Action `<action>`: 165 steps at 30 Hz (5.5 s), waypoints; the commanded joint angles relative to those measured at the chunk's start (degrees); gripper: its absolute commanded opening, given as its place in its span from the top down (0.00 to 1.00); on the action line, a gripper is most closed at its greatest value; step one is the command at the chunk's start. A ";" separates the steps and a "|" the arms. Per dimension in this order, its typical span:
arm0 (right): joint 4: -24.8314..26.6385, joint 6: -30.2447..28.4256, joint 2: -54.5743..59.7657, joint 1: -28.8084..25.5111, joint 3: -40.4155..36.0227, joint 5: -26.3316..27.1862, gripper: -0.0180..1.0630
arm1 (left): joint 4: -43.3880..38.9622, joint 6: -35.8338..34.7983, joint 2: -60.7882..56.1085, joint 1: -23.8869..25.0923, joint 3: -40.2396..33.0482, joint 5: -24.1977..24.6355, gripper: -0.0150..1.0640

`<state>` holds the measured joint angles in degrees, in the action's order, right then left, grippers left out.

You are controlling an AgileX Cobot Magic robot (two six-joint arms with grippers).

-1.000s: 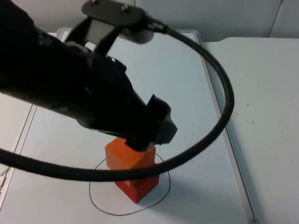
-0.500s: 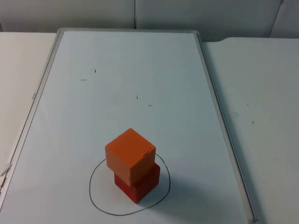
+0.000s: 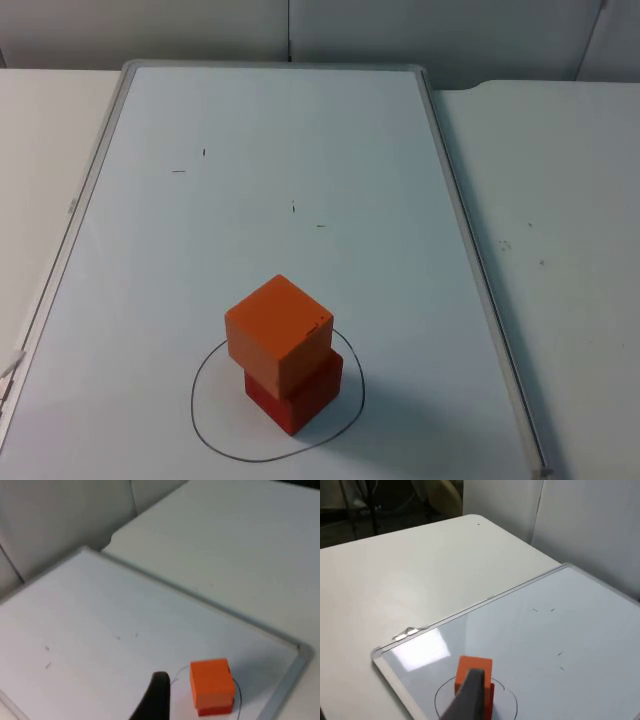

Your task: Pick up one cube with the left hand and another cube with the right hand. First place the cube in the right hand at the target position, then stack the cube in the left hand on top.

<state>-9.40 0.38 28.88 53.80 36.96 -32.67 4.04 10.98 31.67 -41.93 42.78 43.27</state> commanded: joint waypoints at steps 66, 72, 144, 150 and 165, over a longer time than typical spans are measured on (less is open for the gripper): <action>-2.93 6.31 -28.88 -0.04 -7.55 -28.76 0.19 | -4.04 -10.44 -31.67 -0.46 -13.36 18.46 0.19; -2.93 6.31 -28.88 -0.04 -7.55 -28.76 0.19 | -4.04 -10.30 -31.67 -0.46 -13.36 18.46 0.01; 2.78 0.51 -28.88 -0.04 -7.86 -28.93 0.01 | -4.04 -10.30 -31.67 -0.46 -13.36 18.46 0.01; 2.78 0.51 -28.88 -0.04 -7.86 -28.93 0.01 | -4.04 -10.30 -31.67 -0.46 -13.36 18.46 0.01; 2.90 0.64 -28.88 -0.04 -7.86 -28.93 0.01 | -4.04 -10.30 -31.67 -0.46 -13.36 18.46 0.01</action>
<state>-6.87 1.43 0.18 53.80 29.61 -61.92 0.00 0.62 0.26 -41.93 29.56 62.28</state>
